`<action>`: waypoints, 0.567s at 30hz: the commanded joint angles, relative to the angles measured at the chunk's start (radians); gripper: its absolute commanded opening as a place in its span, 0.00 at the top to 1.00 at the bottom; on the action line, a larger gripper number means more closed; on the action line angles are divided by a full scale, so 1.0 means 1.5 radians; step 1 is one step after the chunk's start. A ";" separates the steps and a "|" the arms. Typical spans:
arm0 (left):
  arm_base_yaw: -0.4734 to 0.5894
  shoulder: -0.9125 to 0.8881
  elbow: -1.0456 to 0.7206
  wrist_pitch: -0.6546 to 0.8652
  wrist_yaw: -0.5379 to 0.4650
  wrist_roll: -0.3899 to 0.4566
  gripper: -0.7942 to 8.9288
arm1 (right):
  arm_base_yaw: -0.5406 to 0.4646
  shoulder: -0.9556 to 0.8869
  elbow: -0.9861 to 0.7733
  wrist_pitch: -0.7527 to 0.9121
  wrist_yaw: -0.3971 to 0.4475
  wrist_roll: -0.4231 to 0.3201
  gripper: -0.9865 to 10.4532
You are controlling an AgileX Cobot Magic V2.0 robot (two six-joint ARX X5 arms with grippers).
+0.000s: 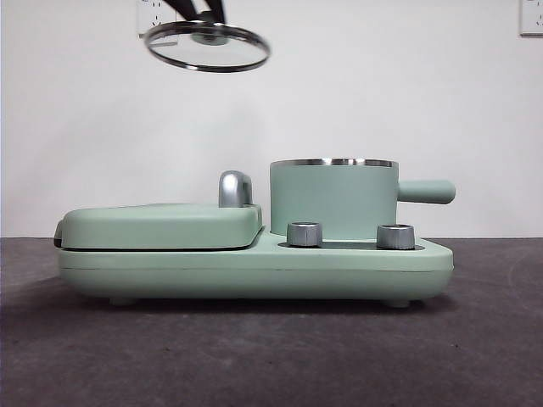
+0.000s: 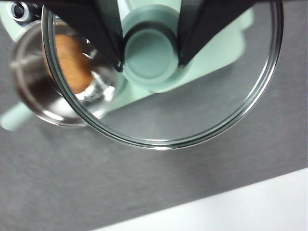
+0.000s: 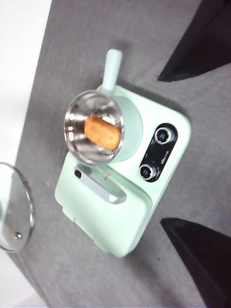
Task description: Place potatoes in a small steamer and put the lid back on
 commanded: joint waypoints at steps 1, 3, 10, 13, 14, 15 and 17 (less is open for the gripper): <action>-0.027 -0.004 0.005 0.026 0.001 -0.002 0.90 | 0.007 -0.060 -0.063 0.024 0.016 0.038 0.52; -0.047 -0.004 -0.010 0.028 0.001 -0.002 0.90 | 0.007 -0.107 -0.109 0.026 0.027 0.049 0.52; -0.104 -0.001 -0.086 0.073 0.001 0.003 0.90 | 0.007 -0.211 -0.213 0.027 0.085 0.052 0.52; -0.125 -0.001 -0.123 0.111 0.001 0.003 0.90 | 0.007 -0.230 -0.233 0.029 0.086 0.054 0.52; -0.130 -0.001 -0.135 0.122 0.001 0.005 0.90 | 0.007 -0.233 -0.237 0.029 0.086 0.056 0.52; -0.134 0.000 -0.147 0.135 0.001 0.005 0.90 | 0.007 -0.233 -0.239 0.029 0.086 0.057 0.52; -0.142 0.000 -0.171 0.158 0.001 0.008 0.90 | 0.007 -0.233 -0.239 0.029 0.086 0.062 0.52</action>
